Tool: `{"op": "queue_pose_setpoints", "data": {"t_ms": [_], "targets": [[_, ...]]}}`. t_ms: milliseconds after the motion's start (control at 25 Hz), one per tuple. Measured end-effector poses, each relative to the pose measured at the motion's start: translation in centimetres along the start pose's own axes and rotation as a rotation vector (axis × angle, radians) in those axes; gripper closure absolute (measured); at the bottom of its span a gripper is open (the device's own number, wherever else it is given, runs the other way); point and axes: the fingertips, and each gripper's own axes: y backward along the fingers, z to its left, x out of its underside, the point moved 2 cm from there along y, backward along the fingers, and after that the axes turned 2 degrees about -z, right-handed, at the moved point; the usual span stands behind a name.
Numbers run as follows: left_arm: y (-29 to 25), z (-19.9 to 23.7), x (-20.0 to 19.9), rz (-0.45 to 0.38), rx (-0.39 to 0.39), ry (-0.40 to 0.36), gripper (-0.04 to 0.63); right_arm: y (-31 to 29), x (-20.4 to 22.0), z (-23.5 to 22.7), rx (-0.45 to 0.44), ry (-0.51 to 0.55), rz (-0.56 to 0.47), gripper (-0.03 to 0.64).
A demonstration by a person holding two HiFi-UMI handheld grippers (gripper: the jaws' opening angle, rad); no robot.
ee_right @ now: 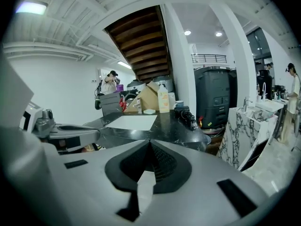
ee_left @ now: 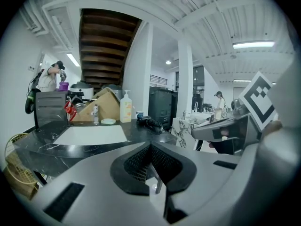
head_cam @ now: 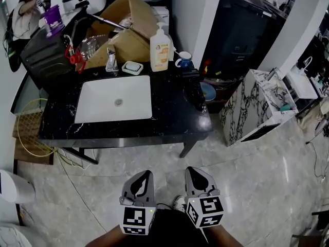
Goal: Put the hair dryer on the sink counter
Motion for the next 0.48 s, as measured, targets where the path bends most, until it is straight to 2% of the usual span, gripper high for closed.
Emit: {"op": "queue_pose_setpoints", "data": {"t_ms": [480], "targets": [[0.8, -1.4, -0.8, -0.033, -0.027, -0.012, 0.588, 1.1, -0.5, 0.1, -0.048, 0.026, -0.027, 0.601]]}}
